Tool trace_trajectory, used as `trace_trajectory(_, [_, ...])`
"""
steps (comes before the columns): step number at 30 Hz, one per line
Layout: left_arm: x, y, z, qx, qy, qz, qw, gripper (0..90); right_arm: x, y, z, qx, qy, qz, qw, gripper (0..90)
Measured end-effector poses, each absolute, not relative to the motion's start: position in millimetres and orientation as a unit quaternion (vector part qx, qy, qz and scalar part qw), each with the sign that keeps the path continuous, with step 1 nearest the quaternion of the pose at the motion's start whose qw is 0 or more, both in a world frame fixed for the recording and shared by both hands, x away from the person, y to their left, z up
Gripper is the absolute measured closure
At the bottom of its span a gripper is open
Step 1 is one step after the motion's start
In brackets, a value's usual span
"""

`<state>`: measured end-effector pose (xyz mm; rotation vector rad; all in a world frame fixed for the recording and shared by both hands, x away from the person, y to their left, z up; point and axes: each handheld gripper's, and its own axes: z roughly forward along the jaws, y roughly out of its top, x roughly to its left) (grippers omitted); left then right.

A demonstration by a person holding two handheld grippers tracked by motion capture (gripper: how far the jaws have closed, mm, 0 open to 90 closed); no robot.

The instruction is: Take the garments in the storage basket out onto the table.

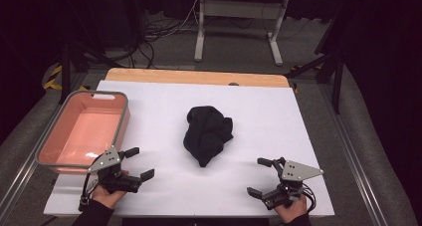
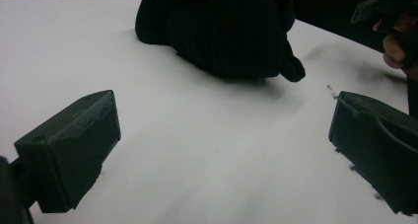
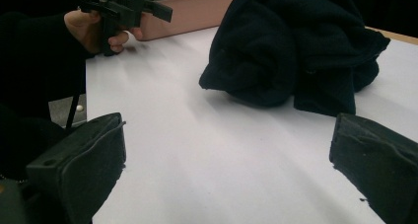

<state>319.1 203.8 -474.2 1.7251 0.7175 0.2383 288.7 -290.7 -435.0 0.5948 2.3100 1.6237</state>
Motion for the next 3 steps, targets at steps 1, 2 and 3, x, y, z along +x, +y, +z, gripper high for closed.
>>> trace_trajectory(1, [319.1, 203.2, -474.1, 0.743, 0.304, 0.108, 0.586, 0.1, 288.8, -290.7, -435.1, 0.204, 0.794, 0.558, 0.128, 1.2])
trace_trajectory(2, [318.5, 202.4, -474.0, 0.744, 0.303, 0.110, 0.585, 0.2, 288.9, -290.8, -435.1, 0.205, 0.794, 0.557, 0.128, 1.2])
trace_trajectory(3, [318.1, 201.9, -473.9, 0.746, 0.300, 0.114, 0.584, 0.2, 288.9, -290.9, -435.0, 0.205, 0.794, 0.558, 0.128, 1.2])
